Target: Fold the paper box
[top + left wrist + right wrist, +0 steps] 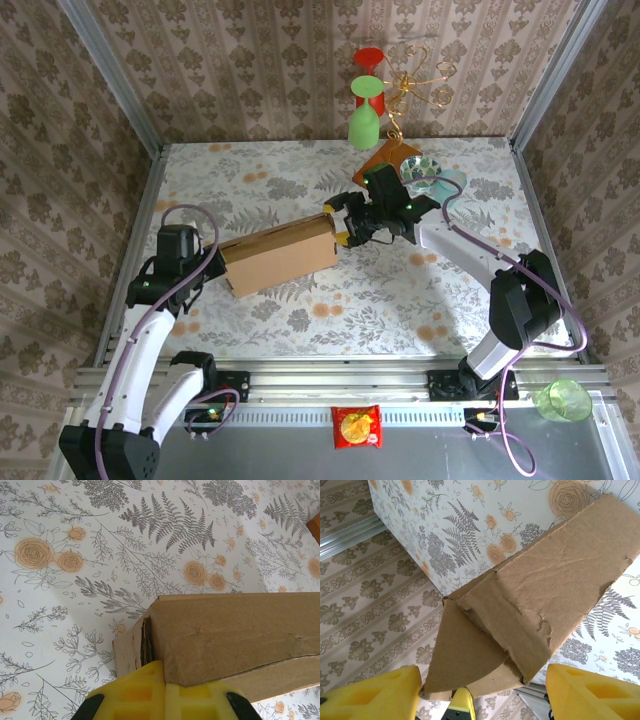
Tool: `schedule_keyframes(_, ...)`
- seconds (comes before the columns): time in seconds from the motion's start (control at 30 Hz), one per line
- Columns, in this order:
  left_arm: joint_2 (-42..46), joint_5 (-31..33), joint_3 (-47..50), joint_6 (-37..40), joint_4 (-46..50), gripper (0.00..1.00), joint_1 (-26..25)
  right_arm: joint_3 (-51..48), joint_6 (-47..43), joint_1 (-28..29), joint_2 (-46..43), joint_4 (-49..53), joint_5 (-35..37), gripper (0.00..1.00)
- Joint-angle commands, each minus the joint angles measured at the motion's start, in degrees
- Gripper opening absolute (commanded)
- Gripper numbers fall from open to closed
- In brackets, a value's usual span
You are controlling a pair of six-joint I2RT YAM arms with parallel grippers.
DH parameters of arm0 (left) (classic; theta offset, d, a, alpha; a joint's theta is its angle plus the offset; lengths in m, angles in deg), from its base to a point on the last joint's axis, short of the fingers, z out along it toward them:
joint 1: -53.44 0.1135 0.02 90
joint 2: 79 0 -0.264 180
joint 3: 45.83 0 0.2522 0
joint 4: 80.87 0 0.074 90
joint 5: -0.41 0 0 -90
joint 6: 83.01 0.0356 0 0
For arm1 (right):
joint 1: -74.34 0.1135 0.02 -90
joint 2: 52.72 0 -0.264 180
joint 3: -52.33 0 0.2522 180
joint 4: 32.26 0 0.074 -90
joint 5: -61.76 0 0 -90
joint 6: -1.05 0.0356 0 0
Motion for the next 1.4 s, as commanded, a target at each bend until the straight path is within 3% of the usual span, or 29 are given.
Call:
schedule_keyframes(0.0,-1.5,-0.1,1.7,-2.0,9.4,0.0,-0.5,-2.0,1.3,0.2,0.6,-2.6,-1.5,0.63)
schedule_keyframes(0.23,-1.8,-0.1,0.5,-2.0,9.7,0.0,-0.8,-6.0,0.6,0.2,0.9,-5.9,-0.7,0.53)
schedule_keyframes(0.57,0.1,-5.4,-5.6,-4.5,12.4,0.37,-0.2,-7.8,0.0,0.0,1.6,-6.4,0.1,0.42)
schedule_keyframes(0.8,1.0,-15.5,-9.5,-8.9,14.8,0.49,5.4,-7.4,-0.4,0.0,2.1,-5.9,0.3,0.39)
schedule_keyframes(0.9,0.5,-17.5,-11.7,-8.9,16.1,0.51,8.7,-7.2,-0.5,0.0,2.3,-5.8,0.4,0.38)
schedule_keyframes(1.03,-1.2,-14.1,-14.8,-5.4,18.9,0.5,10.7,-7.2,-0.5,0.0,2.3,-5.9,0.3,0.37)
schedule_keyframes(1.23,-3.9,-17.7,-11.0,-8.0,11.3,0.49,12.2,-7.5,-0.5,-0.1,1.9,-5.7,0.4,0.37)
schedule_keyframes(1.37,-3.6,-16.6,-7.9,-8.5,10.2,0.44,12.2,-7.8,-0.5,-0.2,1.8,-5.6,0.2,0.37)
